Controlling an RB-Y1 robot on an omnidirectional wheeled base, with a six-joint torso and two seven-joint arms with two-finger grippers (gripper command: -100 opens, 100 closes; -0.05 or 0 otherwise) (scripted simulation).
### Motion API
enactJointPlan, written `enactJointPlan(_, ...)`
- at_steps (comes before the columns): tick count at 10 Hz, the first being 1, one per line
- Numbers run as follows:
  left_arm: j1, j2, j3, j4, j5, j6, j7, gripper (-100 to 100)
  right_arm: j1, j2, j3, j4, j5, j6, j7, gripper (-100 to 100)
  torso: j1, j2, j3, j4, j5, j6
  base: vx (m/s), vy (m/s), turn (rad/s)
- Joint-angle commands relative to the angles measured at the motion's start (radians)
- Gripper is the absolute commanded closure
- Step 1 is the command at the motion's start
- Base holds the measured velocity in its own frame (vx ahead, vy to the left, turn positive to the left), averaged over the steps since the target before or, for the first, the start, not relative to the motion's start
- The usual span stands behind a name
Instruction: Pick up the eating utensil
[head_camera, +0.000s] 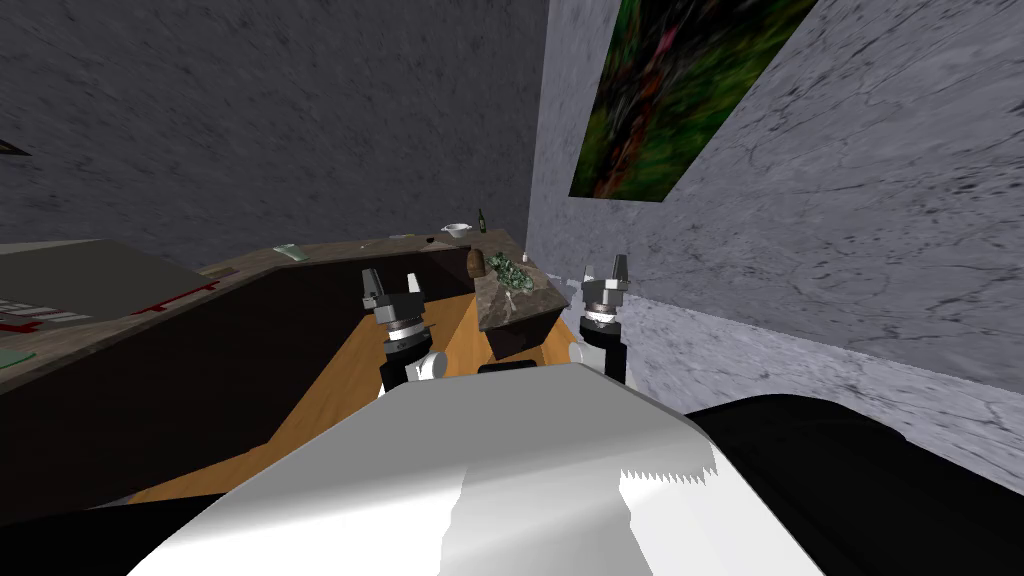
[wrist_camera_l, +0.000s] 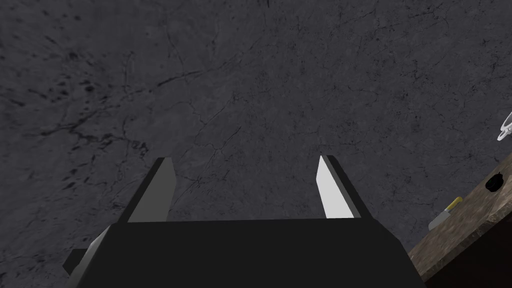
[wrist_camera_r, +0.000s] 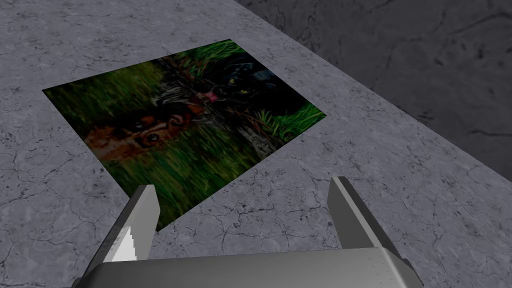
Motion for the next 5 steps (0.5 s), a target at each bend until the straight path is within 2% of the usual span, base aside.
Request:
enactJointPlan(1, 0.0, 0.0, 0.0, 0.0, 0.0, 0.0, 0.0, 0, -0.006, -0.03, -0.001, 0.01, -0.007, 0.006, -0.012, -100, 0.0, 0.0, 0.0, 0.0, 0.0, 0.0, -0.03, 0.01, 0.015)
enactJointPlan(5, 0.0, 0.0, 0.0, 0.0, 0.0, 0.0, 0.0, 0, -0.047, -0.112, -0.006, 0.072, -0.047, 0.043, -0.088, -100, 0.003, 0.005, 0.003, 0.001, 0.001, 0.0, -0.071, 0.046, 0.019)
